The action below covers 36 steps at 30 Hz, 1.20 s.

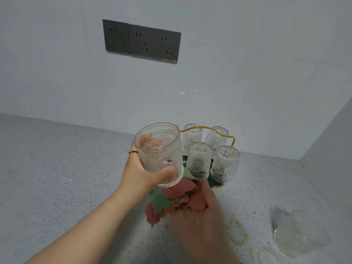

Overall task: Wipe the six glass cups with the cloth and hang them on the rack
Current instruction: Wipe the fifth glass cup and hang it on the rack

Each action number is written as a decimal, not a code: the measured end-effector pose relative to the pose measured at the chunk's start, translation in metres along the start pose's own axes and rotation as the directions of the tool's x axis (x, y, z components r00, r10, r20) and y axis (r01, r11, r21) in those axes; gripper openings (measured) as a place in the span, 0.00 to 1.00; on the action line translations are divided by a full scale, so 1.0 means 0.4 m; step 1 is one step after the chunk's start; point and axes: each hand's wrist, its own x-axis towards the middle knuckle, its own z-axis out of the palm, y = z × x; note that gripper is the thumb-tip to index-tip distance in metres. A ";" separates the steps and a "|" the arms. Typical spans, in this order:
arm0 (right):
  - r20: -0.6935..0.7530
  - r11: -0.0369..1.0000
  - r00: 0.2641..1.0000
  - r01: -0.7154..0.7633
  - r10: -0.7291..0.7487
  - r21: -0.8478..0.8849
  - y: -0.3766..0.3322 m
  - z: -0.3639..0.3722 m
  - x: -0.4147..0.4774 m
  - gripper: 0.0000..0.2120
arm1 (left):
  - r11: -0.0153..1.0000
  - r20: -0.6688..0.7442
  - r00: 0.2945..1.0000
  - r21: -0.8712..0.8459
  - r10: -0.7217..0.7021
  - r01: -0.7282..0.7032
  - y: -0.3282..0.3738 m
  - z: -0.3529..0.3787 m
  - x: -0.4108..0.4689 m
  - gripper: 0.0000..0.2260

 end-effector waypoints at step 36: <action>-0.023 -0.137 0.985 0.000 0.172 -0.991 -0.176 0.096 0.115 0.07 | 0.835 0.309 0.948 0.502 0.073 -0.228 -0.033 -0.052 -0.039 0.39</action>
